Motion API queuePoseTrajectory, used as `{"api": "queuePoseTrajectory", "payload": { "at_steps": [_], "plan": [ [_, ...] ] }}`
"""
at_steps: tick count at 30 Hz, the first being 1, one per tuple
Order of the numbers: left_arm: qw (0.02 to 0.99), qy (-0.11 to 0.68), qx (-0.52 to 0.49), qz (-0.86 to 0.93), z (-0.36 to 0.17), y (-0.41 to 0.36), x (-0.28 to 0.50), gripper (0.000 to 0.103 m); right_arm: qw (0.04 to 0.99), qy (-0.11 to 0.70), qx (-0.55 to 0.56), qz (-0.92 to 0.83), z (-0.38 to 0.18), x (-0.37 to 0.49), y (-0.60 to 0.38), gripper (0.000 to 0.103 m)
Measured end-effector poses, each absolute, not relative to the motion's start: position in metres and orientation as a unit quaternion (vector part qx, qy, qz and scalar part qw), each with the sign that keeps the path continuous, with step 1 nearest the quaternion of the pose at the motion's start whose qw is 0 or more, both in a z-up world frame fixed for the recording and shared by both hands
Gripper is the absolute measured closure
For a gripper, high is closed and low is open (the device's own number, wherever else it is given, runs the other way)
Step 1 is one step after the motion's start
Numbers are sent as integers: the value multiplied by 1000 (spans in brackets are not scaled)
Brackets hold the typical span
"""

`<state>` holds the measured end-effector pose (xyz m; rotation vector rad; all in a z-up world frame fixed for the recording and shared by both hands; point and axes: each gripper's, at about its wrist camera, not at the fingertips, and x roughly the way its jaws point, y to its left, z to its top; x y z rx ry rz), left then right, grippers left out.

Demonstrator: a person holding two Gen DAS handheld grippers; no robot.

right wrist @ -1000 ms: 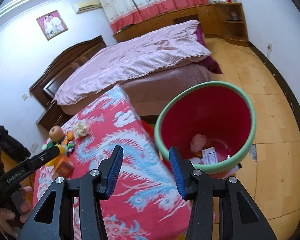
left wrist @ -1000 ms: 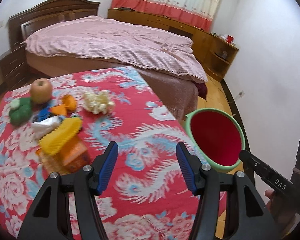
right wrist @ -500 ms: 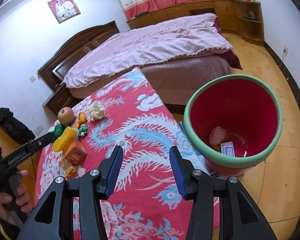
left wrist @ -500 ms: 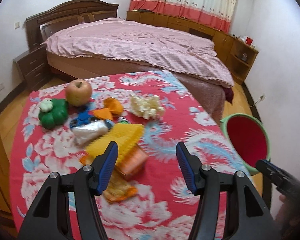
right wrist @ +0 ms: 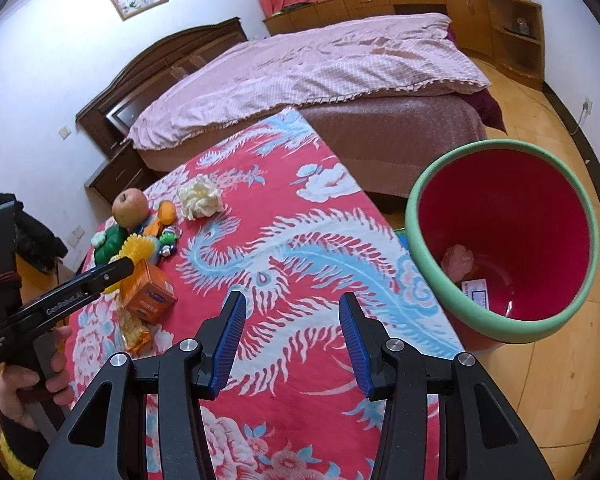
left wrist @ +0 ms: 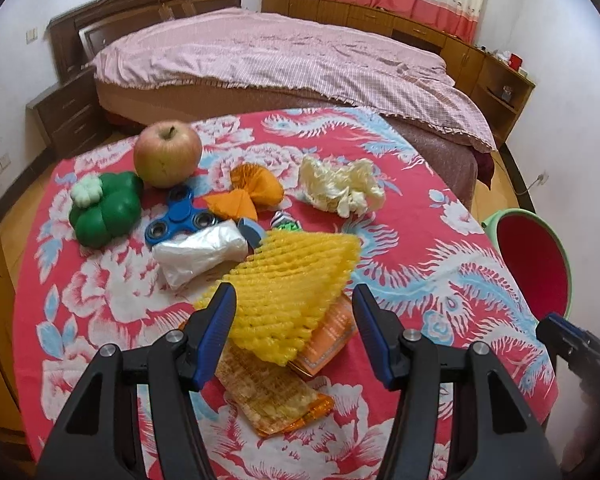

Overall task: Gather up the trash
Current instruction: 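Grasp the yellow foam net with the left tool and lift it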

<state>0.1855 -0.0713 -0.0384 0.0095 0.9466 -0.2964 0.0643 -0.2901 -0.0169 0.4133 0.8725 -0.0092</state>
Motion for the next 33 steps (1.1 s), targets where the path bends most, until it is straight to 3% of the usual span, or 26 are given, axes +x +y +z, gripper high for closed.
{"api": "queuePoseTrajectory", "payload": {
  "at_steps": [2,5,7,13,25,28,33],
  "plan": [
    [877,459,-8,-145,-42,-68,187,43,885,423,196,-2,-18,67,-288,53],
    [878,454,-24,-150,-43,-62,187,56,883,427,193,1,-21,72,-284,53],
    [879,449,-33,-159,-41,-59,186,72,882,431,190,5,-22,74,-282,53],
    [881,441,-64,-160,-38,-45,182,91,883,434,178,21,-21,83,-269,53],
    [911,369,-139,-123,-4,9,147,92,888,434,120,97,-12,110,-207,52],
    [915,360,-146,-105,-1,24,139,92,885,436,111,118,-13,116,-190,36],
    [912,370,-158,-78,-10,45,133,92,880,446,88,137,-22,131,-161,35]
  ]
}}
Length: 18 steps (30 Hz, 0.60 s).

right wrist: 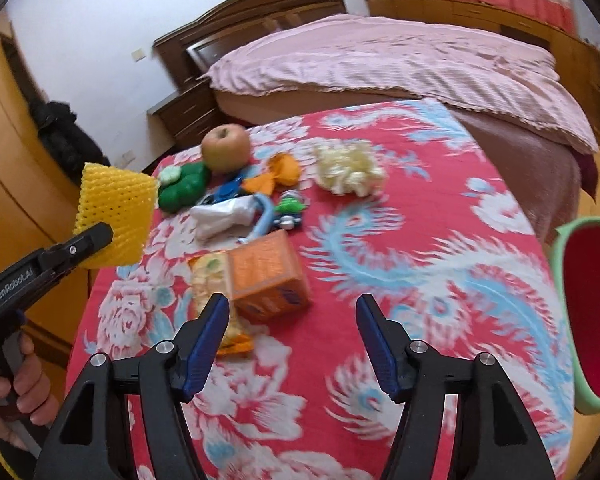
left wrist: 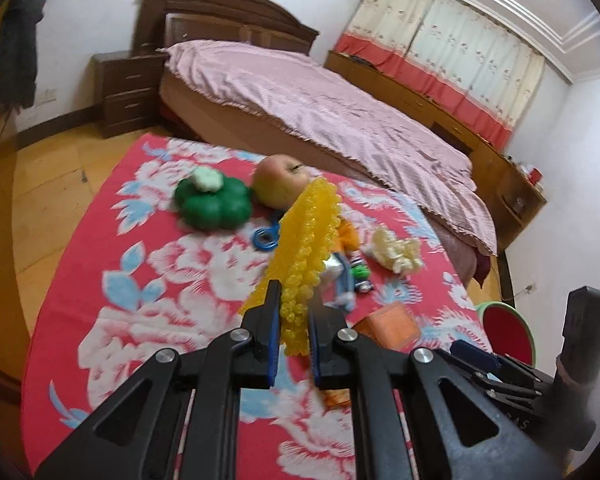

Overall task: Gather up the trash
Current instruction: 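Grasp the yellow foam net with the left tool and lift it, then grasp the orange box with the right tool and lift it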

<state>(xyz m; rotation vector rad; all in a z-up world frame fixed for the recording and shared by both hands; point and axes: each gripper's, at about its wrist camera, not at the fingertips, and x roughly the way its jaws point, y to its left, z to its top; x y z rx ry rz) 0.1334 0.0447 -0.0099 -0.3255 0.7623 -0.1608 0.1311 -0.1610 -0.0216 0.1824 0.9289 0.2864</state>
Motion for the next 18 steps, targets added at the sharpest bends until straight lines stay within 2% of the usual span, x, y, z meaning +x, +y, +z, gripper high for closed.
{"api": "queuePoseTrajectory", "payload": {
  "at_steps": [9,18],
  "plan": [
    [904,385,-177,-51,-32,69,124,92,872,469,58,128,-45,150,-140,35],
    [900,388,-191,-54,-37,73,117,92,864,481,81,128,-55,161,-141,36]
  ]
}}
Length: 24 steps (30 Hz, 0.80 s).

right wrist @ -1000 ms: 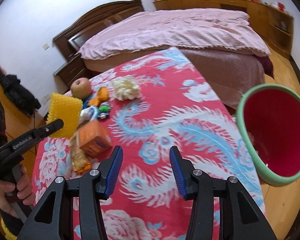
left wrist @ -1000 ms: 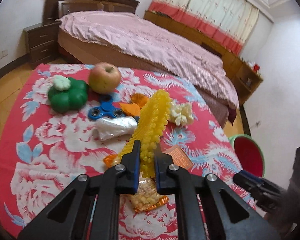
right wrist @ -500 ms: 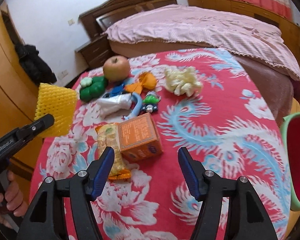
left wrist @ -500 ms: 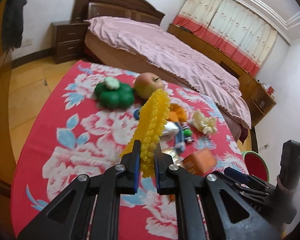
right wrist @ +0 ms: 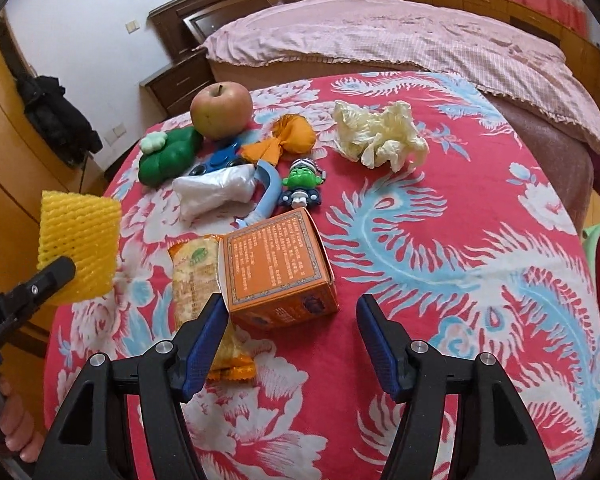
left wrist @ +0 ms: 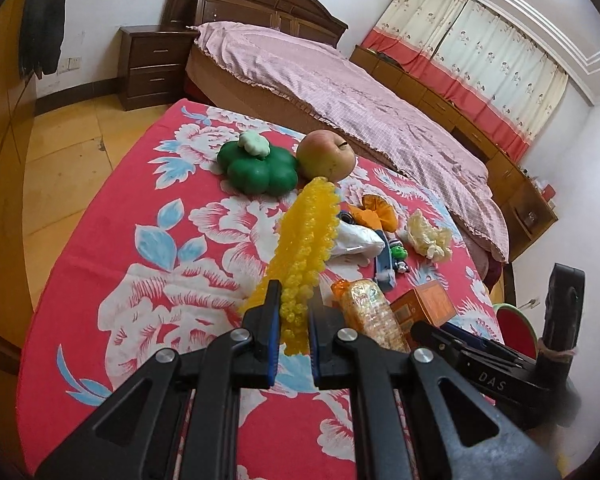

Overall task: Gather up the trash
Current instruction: 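Grasp the orange box with the right tool and lift it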

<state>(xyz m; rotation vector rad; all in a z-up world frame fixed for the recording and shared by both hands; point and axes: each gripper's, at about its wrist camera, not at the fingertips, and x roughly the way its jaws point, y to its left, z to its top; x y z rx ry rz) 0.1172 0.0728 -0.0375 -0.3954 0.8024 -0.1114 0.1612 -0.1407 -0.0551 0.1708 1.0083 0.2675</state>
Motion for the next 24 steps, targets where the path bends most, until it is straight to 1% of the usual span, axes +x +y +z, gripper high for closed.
{"api": "queuePoseTrajectory", "payload": {
  "at_steps": [1,2,8,9,10,19,22,24],
  "plan": [
    [900,387,-192,-54,-37,73,116,92,863,481,84,130,-55,161,-141,44],
    [901,386,-192,-55,-37,72,115,92,862,482,84,132,-56,161,-141,48],
    [901,384,-190,-59,-34,70,111,92,867,472,86,132,-50,152,-145,49],
    [902,384,-189,-61,-33,68,111,92,869,469,89,132,-48,150,-146,54],
    [902,384,-188,-62,-33,67,111,92,870,466,89,133,-46,148,-147,78],
    [905,378,-182,-71,-24,57,104,92,879,449,95,131,-34,133,-163,78],
    [906,377,-181,-69,-23,57,102,92,880,445,92,137,-29,128,-163,76],
    [905,379,-183,-69,-25,57,103,92,883,441,89,135,-27,127,-162,73]
  ]
}}
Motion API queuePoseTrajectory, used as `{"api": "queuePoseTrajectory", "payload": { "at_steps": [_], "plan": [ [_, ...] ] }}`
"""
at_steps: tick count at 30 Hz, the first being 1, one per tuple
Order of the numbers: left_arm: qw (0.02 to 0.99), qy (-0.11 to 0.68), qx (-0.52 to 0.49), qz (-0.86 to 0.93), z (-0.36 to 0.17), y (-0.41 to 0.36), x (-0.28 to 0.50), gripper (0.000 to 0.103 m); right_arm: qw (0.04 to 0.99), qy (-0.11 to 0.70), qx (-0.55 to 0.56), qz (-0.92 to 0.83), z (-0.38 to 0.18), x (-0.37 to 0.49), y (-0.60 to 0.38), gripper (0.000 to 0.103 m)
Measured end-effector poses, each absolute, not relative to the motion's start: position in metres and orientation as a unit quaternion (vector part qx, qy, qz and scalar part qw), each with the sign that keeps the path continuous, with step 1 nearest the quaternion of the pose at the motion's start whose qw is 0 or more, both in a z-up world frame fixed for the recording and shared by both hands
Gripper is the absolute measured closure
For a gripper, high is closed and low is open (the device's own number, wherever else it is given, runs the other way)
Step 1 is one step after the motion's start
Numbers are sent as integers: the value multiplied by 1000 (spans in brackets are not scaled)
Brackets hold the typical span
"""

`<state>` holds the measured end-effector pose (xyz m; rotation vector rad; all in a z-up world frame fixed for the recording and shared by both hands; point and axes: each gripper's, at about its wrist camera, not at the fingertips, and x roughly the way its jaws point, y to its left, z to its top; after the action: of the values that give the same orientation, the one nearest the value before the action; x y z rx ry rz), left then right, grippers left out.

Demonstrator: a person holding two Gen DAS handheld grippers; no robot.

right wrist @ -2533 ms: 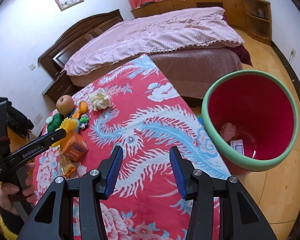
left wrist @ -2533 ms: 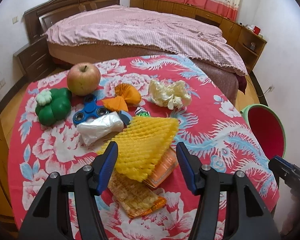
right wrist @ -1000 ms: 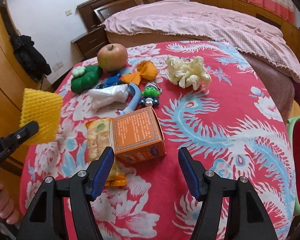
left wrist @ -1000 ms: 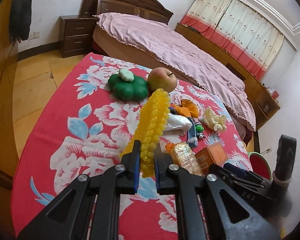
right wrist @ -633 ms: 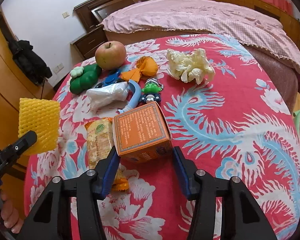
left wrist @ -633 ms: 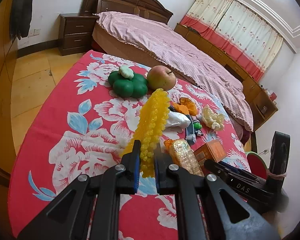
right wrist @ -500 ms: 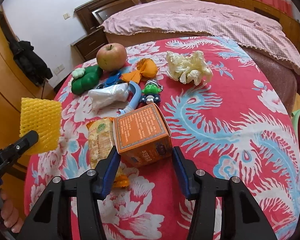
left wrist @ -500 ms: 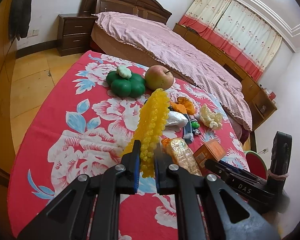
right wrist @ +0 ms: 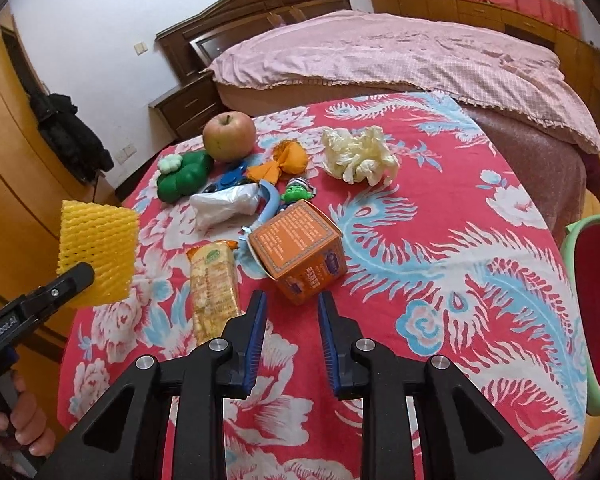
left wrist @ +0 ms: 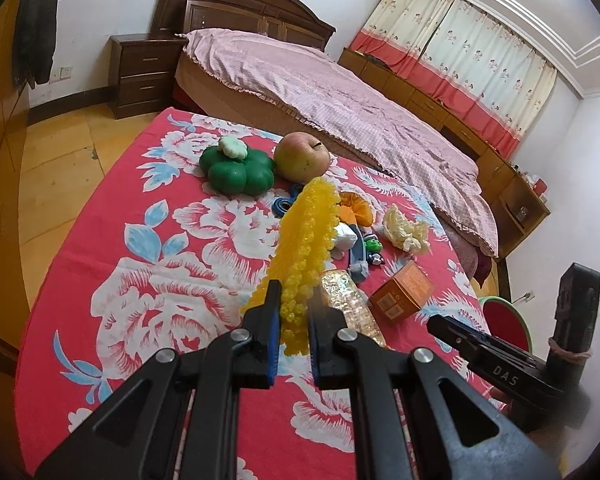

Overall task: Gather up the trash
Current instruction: 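Grasp the orange box with the right tool and lift it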

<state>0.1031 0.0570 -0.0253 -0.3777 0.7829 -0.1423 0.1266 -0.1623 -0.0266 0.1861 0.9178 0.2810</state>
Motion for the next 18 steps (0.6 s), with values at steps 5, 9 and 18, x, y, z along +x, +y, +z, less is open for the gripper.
{"api": "queuePoseTrajectory", "payload": {
  "at_steps": [5,9,18],
  "plan": [
    [901,388,-184,-67,-32,56,108,92,888,434,86,128,-26,130,-161,31],
    [898,394,-184,-66,-38,57,112,92,889,434,72,129,-30,140,-156,31],
    [893,405,-182,-67,-47,53,122,92,878,459,15,137,-53,175,-139,30]
  ]
}}
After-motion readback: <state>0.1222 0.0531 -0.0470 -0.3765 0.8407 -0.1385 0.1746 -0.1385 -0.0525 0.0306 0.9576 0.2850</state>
